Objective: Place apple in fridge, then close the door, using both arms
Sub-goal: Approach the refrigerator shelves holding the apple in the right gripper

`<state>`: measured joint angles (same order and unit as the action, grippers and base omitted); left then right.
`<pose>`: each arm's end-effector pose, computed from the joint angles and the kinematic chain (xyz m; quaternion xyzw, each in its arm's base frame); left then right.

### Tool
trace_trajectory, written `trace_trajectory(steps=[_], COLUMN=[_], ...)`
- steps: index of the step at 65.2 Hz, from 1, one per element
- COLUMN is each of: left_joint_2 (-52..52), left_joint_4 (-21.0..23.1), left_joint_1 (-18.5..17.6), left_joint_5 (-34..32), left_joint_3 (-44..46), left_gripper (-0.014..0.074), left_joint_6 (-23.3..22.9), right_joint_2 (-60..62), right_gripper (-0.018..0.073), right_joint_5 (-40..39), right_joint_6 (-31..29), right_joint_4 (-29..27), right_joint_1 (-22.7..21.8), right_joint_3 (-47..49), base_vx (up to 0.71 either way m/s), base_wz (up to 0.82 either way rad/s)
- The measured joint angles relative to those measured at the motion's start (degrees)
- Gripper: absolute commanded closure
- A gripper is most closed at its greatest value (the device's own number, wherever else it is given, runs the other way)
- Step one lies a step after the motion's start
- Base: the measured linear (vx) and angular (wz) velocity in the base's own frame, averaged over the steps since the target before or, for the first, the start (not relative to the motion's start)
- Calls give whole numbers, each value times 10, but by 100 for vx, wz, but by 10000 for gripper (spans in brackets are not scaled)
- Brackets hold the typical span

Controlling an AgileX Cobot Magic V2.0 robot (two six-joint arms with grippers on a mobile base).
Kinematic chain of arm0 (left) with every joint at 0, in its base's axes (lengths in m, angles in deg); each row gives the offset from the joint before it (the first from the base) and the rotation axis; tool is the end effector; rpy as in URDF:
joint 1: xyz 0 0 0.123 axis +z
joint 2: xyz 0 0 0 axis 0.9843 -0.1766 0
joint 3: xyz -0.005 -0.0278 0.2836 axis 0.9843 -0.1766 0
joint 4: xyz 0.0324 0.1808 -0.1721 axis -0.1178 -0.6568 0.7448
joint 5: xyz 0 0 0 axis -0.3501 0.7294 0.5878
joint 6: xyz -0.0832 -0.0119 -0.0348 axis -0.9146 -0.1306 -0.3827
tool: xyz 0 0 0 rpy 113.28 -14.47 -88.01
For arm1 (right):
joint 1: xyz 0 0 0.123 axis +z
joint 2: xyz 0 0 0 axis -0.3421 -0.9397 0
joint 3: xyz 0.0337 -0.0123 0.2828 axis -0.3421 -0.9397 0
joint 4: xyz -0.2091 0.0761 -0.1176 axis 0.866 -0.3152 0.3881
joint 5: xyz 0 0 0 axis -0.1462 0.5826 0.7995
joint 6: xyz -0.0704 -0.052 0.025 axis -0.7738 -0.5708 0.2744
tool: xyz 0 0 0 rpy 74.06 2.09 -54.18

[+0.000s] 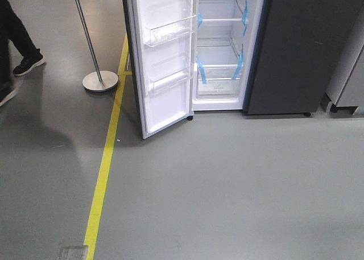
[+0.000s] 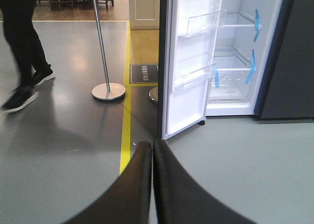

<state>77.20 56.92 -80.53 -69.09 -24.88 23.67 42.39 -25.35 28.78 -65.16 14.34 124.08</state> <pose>0.0548 0.0014 0.1804 -0.0462 0.7726 -0.0309 0.6325 0.1559 -0.0102 0.3692 0.0031 0.8772 -0.0125 0.4800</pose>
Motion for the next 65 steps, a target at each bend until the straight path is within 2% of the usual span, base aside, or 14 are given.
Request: trace_trajectory(steps=[65], left_joint_2=[0], left_joint_4=[0], left_joint_1=[0], left_joint_5=[0], left_joint_3=[0], left_gripper=[602], left_joint_6=[0], right_joint_2=[0], right_gripper=[344], right_joint_5=[0], right_joint_6=[-1], right_joint_4=[0], right_joint_1=[0], right_joint_3=[0], base_vx=[7], base_wz=[1])
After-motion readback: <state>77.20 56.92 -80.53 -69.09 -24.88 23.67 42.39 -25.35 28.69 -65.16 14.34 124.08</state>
